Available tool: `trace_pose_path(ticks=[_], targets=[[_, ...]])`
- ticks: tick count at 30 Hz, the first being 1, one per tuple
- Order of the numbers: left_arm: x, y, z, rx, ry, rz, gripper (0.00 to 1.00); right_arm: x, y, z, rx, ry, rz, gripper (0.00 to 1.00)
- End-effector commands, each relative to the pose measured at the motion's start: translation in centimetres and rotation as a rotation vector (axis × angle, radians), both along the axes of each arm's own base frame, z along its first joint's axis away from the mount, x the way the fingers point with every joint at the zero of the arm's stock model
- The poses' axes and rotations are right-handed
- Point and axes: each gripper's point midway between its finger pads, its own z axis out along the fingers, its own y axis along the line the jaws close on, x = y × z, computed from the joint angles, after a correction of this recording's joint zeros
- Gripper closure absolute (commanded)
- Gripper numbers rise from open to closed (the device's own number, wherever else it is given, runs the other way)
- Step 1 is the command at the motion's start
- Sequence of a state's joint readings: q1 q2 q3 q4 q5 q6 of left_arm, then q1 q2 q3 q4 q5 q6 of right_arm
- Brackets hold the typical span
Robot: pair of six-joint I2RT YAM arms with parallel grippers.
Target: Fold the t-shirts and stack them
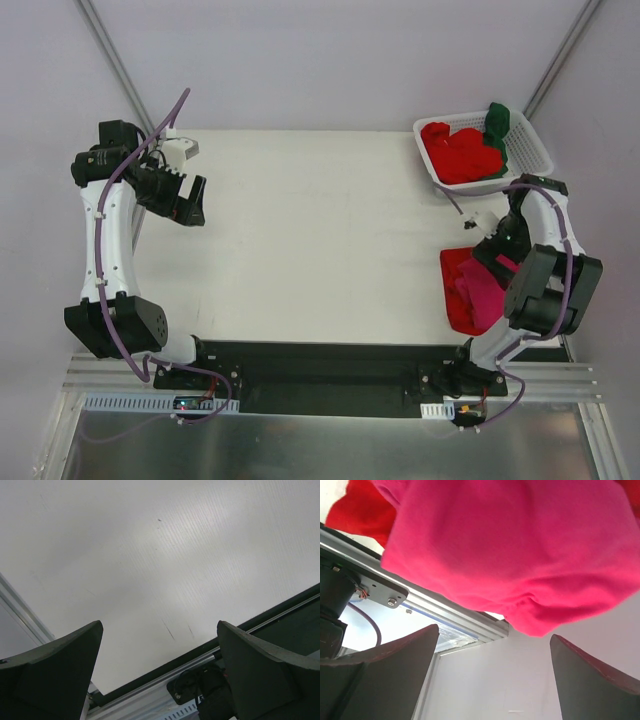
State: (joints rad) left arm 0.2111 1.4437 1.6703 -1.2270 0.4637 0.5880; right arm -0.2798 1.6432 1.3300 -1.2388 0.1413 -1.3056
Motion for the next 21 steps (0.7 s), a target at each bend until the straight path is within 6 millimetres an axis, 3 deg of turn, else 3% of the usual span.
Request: trace_pose_path(ticks=[1,7,12,15,21], targets=[[-0.9,-0.5,0.7,-0.018,-0.018,-0.018,0.01,-1.0,1.1,-0.9,0.029,0.06,0.092,0.03],[-1.3,-0.4,0.6,-0.012,-0.017,-0.013,0.01,0.6,0.8,-3.1,0.078,-0.022,0.283,0.03],[-1.6,-0.2,0.6,0.008,-0.018,-0.007,0.01,0.9,1.9,-4.5,0.218,-0.08,0.581,0.03],[-1.7,0.1,0.8,0.02,-0.018,-0.001,0.01,1.5,2.2,-4.1,0.294,-0.128,0.729,0.03],[-1.5,0.4,0.8,0.037,-0.015,0.004,0.01,1.4,0.9,-2.5,0.326,-0.101,0.897,0.03]])
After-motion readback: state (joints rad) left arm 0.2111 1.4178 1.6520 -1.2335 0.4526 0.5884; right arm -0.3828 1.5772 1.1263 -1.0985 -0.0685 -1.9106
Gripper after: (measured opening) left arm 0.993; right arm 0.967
